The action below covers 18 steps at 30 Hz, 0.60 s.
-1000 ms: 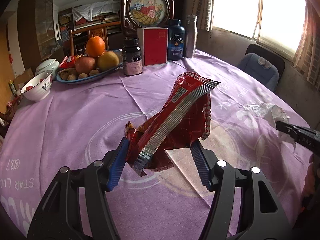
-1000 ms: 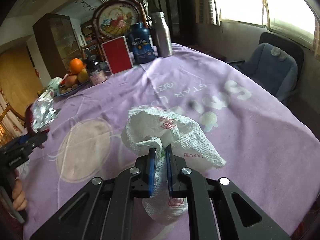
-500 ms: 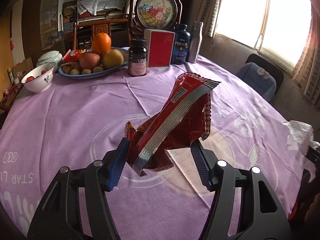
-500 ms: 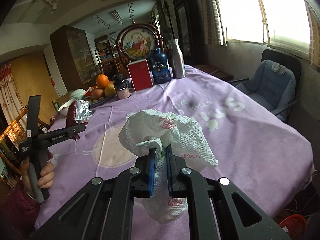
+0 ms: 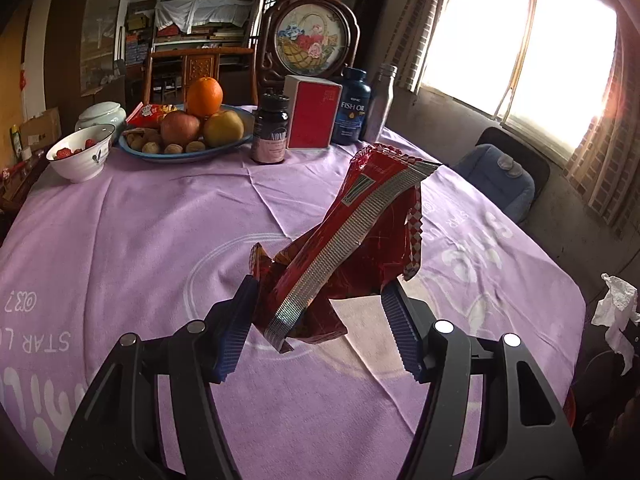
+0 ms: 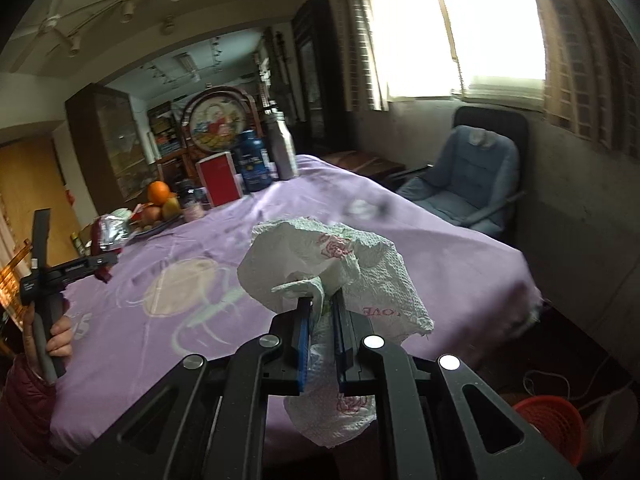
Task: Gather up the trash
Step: 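Lift the chip bag with left tool while right tool lifts the tissue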
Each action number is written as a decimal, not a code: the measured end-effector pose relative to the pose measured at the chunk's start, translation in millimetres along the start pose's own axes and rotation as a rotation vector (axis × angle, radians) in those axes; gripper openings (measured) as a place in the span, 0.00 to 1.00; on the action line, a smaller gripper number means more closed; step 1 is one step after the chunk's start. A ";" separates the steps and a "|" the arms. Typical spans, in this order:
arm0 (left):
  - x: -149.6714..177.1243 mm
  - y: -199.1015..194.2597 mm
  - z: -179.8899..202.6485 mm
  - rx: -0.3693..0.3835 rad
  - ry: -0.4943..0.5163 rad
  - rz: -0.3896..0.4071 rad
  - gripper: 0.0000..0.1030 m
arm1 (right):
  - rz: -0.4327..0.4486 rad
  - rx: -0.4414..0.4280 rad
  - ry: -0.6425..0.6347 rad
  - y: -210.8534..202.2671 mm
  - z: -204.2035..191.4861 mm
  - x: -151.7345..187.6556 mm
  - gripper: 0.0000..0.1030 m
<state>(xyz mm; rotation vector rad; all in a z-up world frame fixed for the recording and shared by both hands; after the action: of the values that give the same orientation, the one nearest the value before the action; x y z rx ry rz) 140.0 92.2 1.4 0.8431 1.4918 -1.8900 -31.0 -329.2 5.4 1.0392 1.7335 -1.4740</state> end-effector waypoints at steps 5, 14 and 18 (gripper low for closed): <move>16.0 -0.8 21.5 -0.013 0.062 -0.010 0.60 | -0.014 0.098 0.051 -19.0 52.8 25.1 0.11; 35.2 -4.6 62.0 -0.001 0.150 -0.002 0.60 | -0.171 0.267 0.130 -33.0 151.8 94.0 0.12; 41.7 -5.5 94.3 0.039 0.191 0.003 0.60 | -0.228 0.335 0.163 -38.2 187.1 122.6 0.12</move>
<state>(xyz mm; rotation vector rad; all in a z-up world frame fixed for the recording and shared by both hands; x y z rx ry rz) 97.9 -1.2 -11.1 1.0690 1.5679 -1.8853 -129.6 -495.3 -113.8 1.1889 1.8039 -1.9196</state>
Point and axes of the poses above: each gripper's, at about its wrist camera, not at the fingertips, and y roughly the way its jaws point, z to its right, x to its underside, the point moved 4 cm from there along y, roughly the way its jaws point
